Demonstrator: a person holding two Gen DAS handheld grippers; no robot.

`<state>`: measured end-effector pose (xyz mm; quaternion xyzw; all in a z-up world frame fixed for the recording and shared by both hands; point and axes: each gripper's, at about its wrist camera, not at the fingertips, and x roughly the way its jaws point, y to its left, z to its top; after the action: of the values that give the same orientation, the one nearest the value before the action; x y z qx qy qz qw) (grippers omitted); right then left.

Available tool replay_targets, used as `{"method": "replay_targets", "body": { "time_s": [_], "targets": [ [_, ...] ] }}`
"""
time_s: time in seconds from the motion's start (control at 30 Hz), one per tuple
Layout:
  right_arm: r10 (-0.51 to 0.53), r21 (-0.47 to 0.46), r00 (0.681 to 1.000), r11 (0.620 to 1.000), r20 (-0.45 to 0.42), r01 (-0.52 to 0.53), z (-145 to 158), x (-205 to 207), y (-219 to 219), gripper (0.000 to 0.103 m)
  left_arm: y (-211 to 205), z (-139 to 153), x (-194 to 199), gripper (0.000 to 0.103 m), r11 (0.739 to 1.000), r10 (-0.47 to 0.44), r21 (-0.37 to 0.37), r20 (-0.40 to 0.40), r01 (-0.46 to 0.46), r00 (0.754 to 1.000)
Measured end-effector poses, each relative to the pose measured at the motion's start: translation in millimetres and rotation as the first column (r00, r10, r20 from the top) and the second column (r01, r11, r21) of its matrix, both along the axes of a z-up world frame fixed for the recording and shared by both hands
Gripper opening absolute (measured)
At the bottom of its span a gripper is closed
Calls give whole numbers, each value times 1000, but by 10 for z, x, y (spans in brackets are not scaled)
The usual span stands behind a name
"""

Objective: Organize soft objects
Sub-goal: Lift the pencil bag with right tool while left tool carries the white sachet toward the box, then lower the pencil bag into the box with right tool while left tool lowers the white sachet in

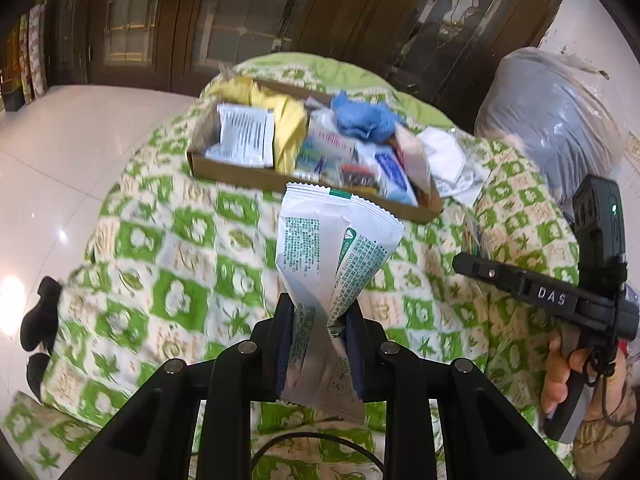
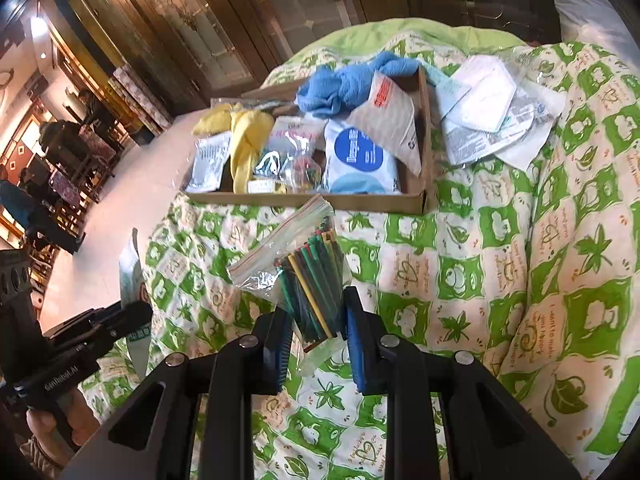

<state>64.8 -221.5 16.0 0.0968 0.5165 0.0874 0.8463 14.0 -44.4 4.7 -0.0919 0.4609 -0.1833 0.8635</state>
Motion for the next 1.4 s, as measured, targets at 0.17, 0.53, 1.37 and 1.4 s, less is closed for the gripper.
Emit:
{"method": "replay_targets", "body": {
  "time_s": [0.17, 0.53, 1.37, 1.4],
  "targets": [
    [-20, 58, 999, 998, 33, 18, 82, 6, -80, 23, -22, 170, 77, 25, 1000, -6, 10, 35, 6, 999],
    [-39, 134, 998, 990, 53, 32, 189, 8, -152, 23, -261, 430, 327, 25, 994, -42, 107, 111, 30, 993],
    [27, 27, 999, 999, 22, -28, 207, 529, 68, 23, -343, 338, 799, 25, 961, -6, 275, 160, -38, 987],
    [32, 23, 999, 999, 21, -32, 207, 560, 81, 23, -336, 328, 824, 25, 961, -6, 273, 156, -37, 988]
  ]
}}
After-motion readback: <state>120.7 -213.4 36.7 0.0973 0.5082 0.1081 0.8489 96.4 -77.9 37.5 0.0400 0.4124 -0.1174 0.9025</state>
